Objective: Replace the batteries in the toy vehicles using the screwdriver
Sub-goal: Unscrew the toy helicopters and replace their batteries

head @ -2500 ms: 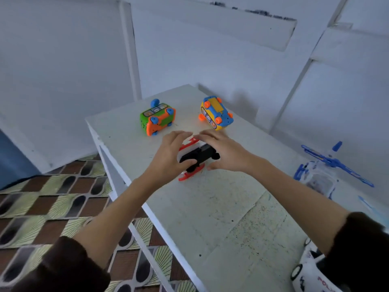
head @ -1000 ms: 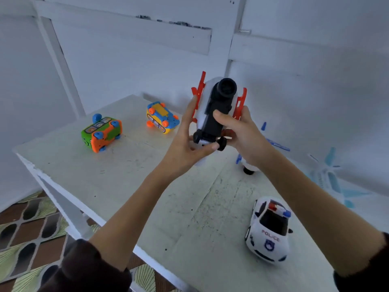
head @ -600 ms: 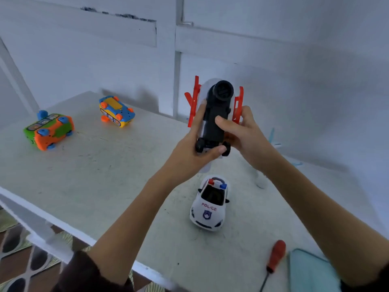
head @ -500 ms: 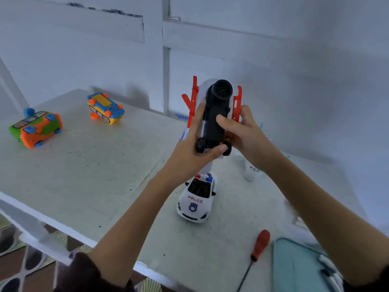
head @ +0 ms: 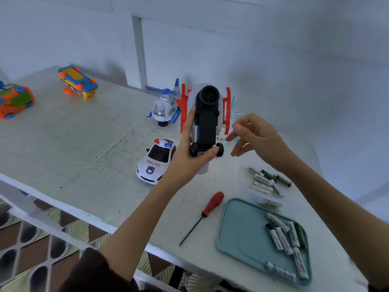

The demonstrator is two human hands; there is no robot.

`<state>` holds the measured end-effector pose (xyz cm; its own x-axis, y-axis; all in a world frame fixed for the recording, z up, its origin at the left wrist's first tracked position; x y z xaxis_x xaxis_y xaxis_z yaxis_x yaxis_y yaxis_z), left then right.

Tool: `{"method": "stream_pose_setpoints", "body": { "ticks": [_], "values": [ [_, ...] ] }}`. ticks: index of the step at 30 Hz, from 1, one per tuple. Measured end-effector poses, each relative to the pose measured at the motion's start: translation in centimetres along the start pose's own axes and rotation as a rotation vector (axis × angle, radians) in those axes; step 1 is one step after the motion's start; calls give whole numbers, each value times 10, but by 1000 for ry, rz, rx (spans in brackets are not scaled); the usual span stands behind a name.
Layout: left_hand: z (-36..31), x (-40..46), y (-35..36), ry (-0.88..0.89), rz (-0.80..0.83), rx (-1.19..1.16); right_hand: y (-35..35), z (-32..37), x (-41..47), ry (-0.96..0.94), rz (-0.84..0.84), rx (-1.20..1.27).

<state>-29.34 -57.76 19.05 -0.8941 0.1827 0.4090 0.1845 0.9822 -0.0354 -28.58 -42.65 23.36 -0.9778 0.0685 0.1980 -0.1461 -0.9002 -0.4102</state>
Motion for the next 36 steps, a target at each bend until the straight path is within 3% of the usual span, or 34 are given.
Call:
{"method": "stream_pose_setpoints", "body": {
  "ticks": [2,8,11,17,20,26,32,36],
  "values": [
    [9,-6,2,-26,-14,18,-7,-13,-15,-76,-15,-93],
    [24,-19,15,-45,2,77,49,-37,-69,-432,402,-547],
    [28,-20,18,-34,-1,97,68,-53,-82,-388,500,-643],
    [30,-20,21,-52,-2,111,86,-64,-87,-378,529,-792],
    [29,-19,22,-50,16,106,89,-63,-88,-420,529,-741],
    [36,-17,20,-61,32,81,49,-21,-81,-451,351,-455],
    [43,-13,18,-98,-21,71,7,8,-80,-262,290,-208],
    [41,-15,18,-94,-12,93,-15,21,-82,-261,173,-89]
  ]
}}
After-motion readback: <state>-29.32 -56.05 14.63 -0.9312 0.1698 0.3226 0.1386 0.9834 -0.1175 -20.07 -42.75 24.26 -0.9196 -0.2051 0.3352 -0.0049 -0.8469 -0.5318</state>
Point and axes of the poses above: each hand's wrist, its own x-axis towards the middle knuckle, its own y-axis out of the palm, z = x × y, the point moved 8 cm from there along x, towards the middle knuckle, and after that the axes turned 8 degrees about -z, right-handed, at the moved point
